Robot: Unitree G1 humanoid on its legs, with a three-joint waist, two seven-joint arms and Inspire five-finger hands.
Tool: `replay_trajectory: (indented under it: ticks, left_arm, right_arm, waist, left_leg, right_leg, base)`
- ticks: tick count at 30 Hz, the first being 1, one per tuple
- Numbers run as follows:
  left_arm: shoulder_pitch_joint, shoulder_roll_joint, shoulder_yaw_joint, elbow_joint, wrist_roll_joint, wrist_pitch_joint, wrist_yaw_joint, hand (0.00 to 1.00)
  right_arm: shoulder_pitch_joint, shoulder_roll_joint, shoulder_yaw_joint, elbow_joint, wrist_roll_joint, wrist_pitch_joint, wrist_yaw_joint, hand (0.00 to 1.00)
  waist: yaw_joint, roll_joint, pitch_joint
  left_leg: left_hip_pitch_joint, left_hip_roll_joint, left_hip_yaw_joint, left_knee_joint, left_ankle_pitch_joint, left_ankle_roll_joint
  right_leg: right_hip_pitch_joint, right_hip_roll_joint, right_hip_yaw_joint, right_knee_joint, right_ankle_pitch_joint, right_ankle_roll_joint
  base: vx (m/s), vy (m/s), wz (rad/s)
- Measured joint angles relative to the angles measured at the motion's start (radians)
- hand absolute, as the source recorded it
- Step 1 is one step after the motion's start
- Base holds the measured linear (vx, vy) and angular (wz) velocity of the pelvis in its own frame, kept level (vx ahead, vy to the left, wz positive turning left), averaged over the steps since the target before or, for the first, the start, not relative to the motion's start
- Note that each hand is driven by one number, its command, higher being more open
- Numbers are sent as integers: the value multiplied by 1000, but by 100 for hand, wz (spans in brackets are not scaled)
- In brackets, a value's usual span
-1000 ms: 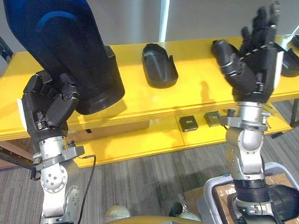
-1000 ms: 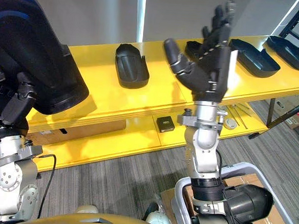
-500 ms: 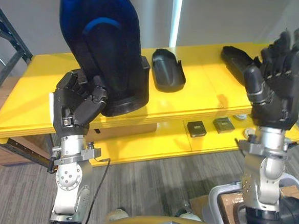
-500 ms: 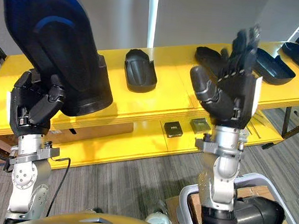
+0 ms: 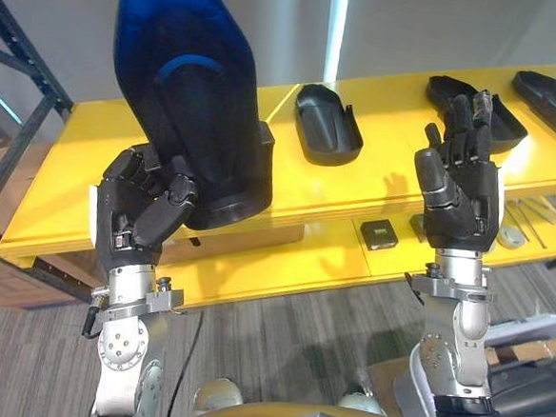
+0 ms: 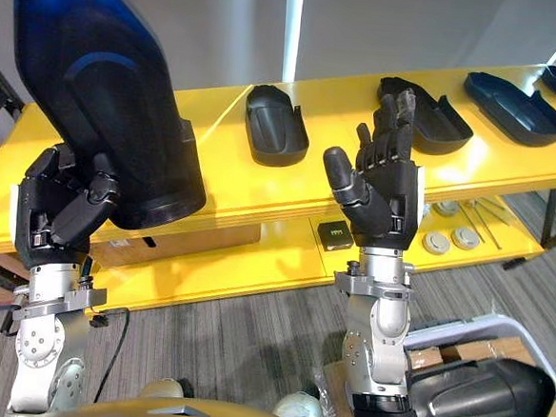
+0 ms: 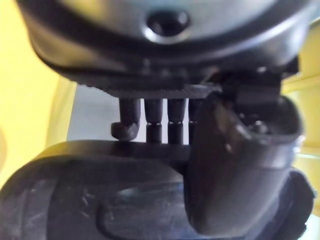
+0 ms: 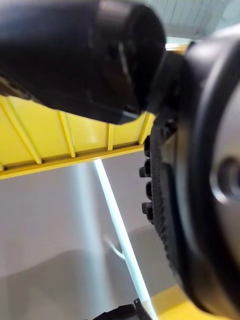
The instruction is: Walk over and take three plastic housings, then place them on the shelf
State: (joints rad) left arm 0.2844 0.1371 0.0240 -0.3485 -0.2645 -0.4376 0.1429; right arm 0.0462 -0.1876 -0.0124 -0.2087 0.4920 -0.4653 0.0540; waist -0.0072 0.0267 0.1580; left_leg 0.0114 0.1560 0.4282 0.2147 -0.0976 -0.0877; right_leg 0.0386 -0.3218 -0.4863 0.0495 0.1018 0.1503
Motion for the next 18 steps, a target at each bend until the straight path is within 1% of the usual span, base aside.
replay_trajectory:
  ticks: [1,2,4,5,6,7,8,9,10,12,13,14,15,17,18]
  left_arm:
    - [-11,5,0,3,0,2,-1,0]
    - [-19,11,5,5,0,6,-1,0]
    - [-19,30,36,5,-3,11,-2,0]
    - [-20,38,47,5,-4,12,-2,0]
    - [-26,51,58,6,-6,22,-2,0]
    - [-37,54,59,7,-7,37,-2,0]
    - [-53,55,52,9,-5,55,-1,0]
    - [-57,55,49,9,-2,59,0,0]
    - [-66,56,48,8,-1,76,0,0]
    - [-106,62,49,9,-5,139,1,0]
    - [-117,62,49,9,-6,160,9,0]
    - [-122,62,50,9,-19,183,22,0]
    - [-123,62,50,9,-31,195,30,0]
    - [-132,58,52,11,-57,245,65,0]
    - [-142,59,62,36,-87,261,89,0]
  right_arm:
    - [0,4,5,0,-4,0,-21,100]
    - [2,24,10,2,-13,0,-34,100]
    - [3,64,34,10,-19,0,-32,100]
    - [5,71,42,10,-29,0,-34,100]
    - [15,77,44,10,-58,0,-40,100]
    - [25,75,43,10,-62,0,-43,100]
    - [40,76,35,10,-61,1,-44,100]
    - [46,75,30,10,-62,3,-43,100]
    - [54,74,19,9,-65,7,-40,100]
    - [60,58,-23,9,-64,22,-40,100]
    - [61,48,-34,9,-63,29,-40,100]
    - [61,31,-38,9,-64,40,-39,100]
    - [62,24,-37,9,-64,45,-37,100]
    - [70,21,-36,9,-66,50,-34,100]
    - [80,22,-30,10,-66,68,-32,100]
  waist:
    - [1,-9,-1]
    - [3,-15,-3]
    - [6,-18,-4]
    - [4,-20,-5]
    - [0,-25,-8]
    - [-2,-24,-8]
    - [-6,-24,-8]
    - [-10,-24,-8]
    - [-22,-23,-9]
    - [-29,-21,-11]
    - [-29,-20,-11]
    - [-28,-18,-12]
    - [-29,-16,-13]
    - [-30,-9,-17]
    - [-29,-6,-20]
  left_leg:
    - [0,-17,21,9,-10,13]
    - [2,-27,43,12,-19,24]
    - [18,-23,79,1,-25,23]
    - [20,-21,85,1,-27,21]
    - [24,-18,91,0,-30,16]
    - [29,-12,93,-2,-32,13]
    - [33,-6,88,-9,-32,8]
    - [34,-3,83,-14,-31,5]
    - [35,0,72,-25,-28,0]
    - [36,-1,59,-63,-13,-10]
    - [39,-1,59,-75,-3,-9]
    - [49,-3,61,-95,17,-15]
    - [52,-3,61,-103,22,-16]
    - [56,-4,60,-123,40,-18]
    - [64,-6,64,-140,53,-19]
  right_leg:
    - [-10,-17,13,-4,17,-2]
    - [-23,-28,21,-4,38,-16]
    - [-36,-13,6,-17,70,-58]
    - [-37,-7,14,-24,73,-58]
    - [-36,0,37,-34,81,-50]
    - [-35,7,55,-32,81,-49]
    - [-27,18,55,-31,82,-48]
    - [-23,23,53,-32,82,-48]
    - [-18,30,53,-33,82,-48]
    - [-21,38,52,-37,78,-52]
    - [-21,41,52,-38,75,-50]
    - [-21,45,52,-39,68,-56]
    - [-21,47,52,-39,67,-57]
    - [-22,52,52,-44,65,-56]
    - [-22,56,53,-54,65,-56]
  base:
    - [34,283,-40]
    - [26,221,-41]
    - [13,113,-49]
    - [26,12,-42]
    - [29,-9,-22]
    - [26,-38,-12]
    - [13,-45,2]
    - [10,-52,14]
    - [7,-51,21]
    - [0,-61,17]
    - [0,-61,3]
    - [6,-50,-1]
    - [13,-47,0]
    - [12,-41,1]
    - [-1,-46,-4]
